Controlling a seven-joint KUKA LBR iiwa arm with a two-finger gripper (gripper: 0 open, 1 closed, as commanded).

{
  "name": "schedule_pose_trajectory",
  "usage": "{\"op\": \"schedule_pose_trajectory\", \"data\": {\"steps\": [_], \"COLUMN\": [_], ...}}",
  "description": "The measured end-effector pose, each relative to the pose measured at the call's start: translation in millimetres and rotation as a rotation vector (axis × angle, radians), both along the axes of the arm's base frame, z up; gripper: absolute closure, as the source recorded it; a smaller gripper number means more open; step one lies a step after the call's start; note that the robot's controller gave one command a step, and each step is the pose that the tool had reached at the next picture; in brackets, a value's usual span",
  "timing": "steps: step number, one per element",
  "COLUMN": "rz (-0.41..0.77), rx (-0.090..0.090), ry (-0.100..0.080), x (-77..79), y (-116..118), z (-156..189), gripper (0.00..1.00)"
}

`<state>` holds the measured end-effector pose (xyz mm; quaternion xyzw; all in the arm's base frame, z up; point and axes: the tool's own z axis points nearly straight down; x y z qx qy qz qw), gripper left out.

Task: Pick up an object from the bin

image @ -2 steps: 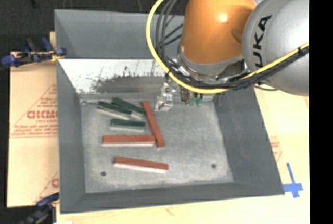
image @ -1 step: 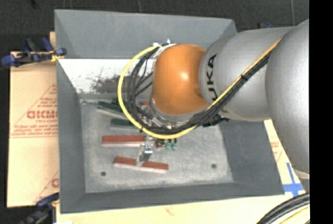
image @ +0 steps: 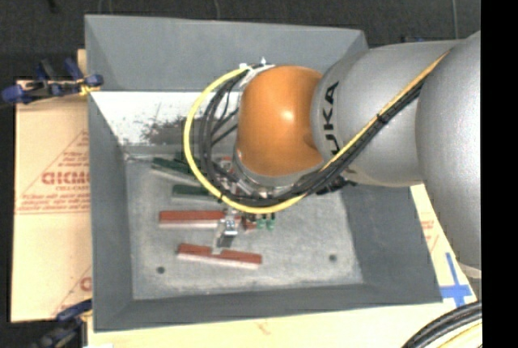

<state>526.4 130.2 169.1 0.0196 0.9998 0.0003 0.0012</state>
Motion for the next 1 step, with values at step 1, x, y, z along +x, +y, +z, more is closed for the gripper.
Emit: {"op": "schedule_pose_trajectory", "data": {"steps": [1], "rz": [0.0], "rx": [0.0], "ry": [0.0], "x": [0.3], "y": [0.1], "z": [-0.5], "gripper": [0.0]}}
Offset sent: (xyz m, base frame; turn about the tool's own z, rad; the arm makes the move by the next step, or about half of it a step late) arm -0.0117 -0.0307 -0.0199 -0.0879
